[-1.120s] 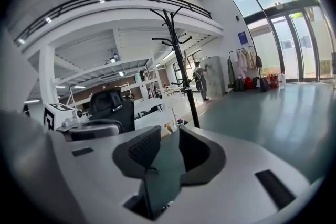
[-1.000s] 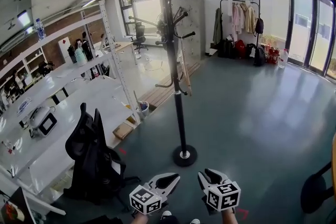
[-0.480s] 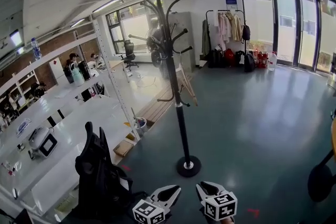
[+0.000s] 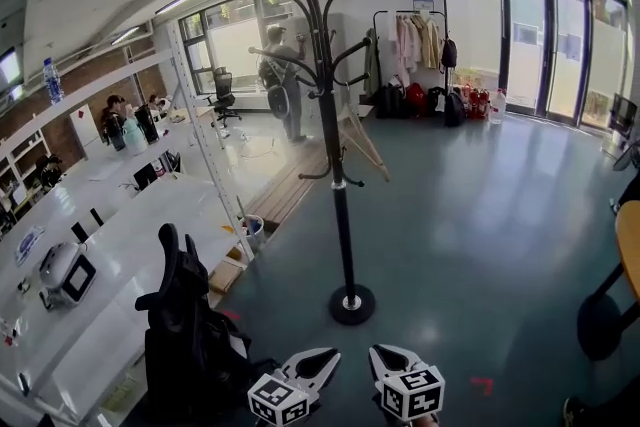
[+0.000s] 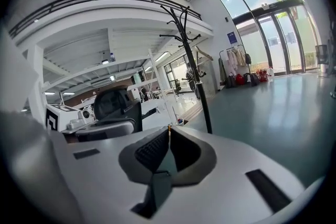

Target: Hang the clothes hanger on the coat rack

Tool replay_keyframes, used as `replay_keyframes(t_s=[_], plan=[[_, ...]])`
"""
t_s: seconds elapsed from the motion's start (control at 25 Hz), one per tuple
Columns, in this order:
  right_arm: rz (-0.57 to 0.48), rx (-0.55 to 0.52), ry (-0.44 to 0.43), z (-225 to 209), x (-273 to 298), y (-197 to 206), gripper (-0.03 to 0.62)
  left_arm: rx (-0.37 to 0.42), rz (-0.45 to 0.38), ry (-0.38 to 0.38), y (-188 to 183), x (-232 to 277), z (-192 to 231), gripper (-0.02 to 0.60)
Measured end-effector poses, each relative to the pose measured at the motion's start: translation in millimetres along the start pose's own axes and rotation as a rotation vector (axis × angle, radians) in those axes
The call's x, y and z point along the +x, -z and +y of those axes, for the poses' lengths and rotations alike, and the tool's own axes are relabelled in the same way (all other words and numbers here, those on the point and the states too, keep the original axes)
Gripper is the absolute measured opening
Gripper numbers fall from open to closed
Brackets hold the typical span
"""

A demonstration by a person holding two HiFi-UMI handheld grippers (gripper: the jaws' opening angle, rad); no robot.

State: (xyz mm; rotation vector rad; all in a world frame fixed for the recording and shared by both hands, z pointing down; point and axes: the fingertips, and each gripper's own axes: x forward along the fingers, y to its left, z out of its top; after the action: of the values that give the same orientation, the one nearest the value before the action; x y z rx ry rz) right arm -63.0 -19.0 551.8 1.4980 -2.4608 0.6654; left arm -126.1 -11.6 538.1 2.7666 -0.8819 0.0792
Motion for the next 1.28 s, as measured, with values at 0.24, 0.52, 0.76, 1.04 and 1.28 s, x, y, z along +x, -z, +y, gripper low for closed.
replay_keyframes(t_s=[0.24, 0.52, 0.76, 1.04, 1.28], plan=[[0.015, -0.020, 0.025, -1, -8, -2, 0.012, -0.013, -0.029, 0.016, -4, 3, -3, 0.017], [0.037, -0.022, 0.032, -14, -5, -12, 0.011, -0.019, -0.030, 0.016, -12, 12, -4, 0.017], [0.037, -0.024, 0.037, -31, -3, -18, 0.011, -0.022, -0.030, 0.014, -15, 27, -3, 0.017], [0.058, -0.021, 0.033, -43, 0, -11, 0.011, -0.026, -0.019, 0.005, -12, 40, 2, 0.017], [0.063, -0.010, 0.040, -57, -1, -9, 0.011, -0.032, -0.015, 0.004, -10, 52, 2, 0.017]])
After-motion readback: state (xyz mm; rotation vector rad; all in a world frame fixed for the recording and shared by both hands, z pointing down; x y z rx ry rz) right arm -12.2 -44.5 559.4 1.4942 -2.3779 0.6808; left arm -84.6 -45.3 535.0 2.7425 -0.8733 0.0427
